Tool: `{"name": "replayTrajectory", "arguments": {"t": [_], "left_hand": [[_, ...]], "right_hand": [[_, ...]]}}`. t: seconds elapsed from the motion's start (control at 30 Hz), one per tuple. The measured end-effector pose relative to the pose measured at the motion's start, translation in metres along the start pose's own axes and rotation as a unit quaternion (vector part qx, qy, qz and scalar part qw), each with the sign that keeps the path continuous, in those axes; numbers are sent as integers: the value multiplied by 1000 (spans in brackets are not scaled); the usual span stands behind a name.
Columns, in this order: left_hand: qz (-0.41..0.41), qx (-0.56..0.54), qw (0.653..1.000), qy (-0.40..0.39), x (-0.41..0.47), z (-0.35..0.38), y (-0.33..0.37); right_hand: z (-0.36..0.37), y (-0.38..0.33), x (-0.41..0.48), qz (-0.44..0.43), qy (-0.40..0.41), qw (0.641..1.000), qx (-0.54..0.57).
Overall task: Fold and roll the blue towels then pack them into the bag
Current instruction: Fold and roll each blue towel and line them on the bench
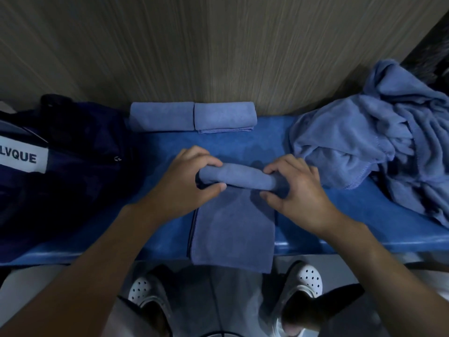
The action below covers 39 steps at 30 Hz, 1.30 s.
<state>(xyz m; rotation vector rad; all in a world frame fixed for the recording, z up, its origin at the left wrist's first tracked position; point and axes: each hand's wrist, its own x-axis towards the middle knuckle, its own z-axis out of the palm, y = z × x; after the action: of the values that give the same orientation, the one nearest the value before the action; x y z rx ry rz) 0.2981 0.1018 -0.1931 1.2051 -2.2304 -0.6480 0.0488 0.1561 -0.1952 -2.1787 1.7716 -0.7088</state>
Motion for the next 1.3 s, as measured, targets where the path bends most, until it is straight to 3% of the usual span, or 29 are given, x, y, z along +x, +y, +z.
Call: {"name": "replayTrajectory", "arguments": {"t": [0.23, 0.37, 0.47, 0.7, 0.87, 1.0, 1.17, 1.3], "left_hand": [[-66, -114, 991, -24, -15, 5, 7], [-34, -59, 997, -40, -18, 11, -2], [-8, -24, 997, -76, -18, 9, -4], [95, 124, 975, -160, -23, 10, 5], [55, 184, 954, -230, -33, 10, 2], [26, 194, 948, -250, -38, 10, 0], [-62, 99, 986, -119, -29, 13, 2], [-129, 154, 971, -131, -20, 8, 1]], "right_hand": [[-1, -9, -14, -36, 0, 993, 114], [3, -7, -15, 0, 28, 990, 138], [6, -9, -15, 30, 2, 995, 96], [17, -13, -19, -30, -101, 991, -85], [21, -3, -25, -22, -161, 976, -147], [18, -5, -24, 7, -193, 973, -127], [0, -8, -12, 107, -166, 980, -19], [-7, -3, -9, 121, -203, 971, 23]]}}
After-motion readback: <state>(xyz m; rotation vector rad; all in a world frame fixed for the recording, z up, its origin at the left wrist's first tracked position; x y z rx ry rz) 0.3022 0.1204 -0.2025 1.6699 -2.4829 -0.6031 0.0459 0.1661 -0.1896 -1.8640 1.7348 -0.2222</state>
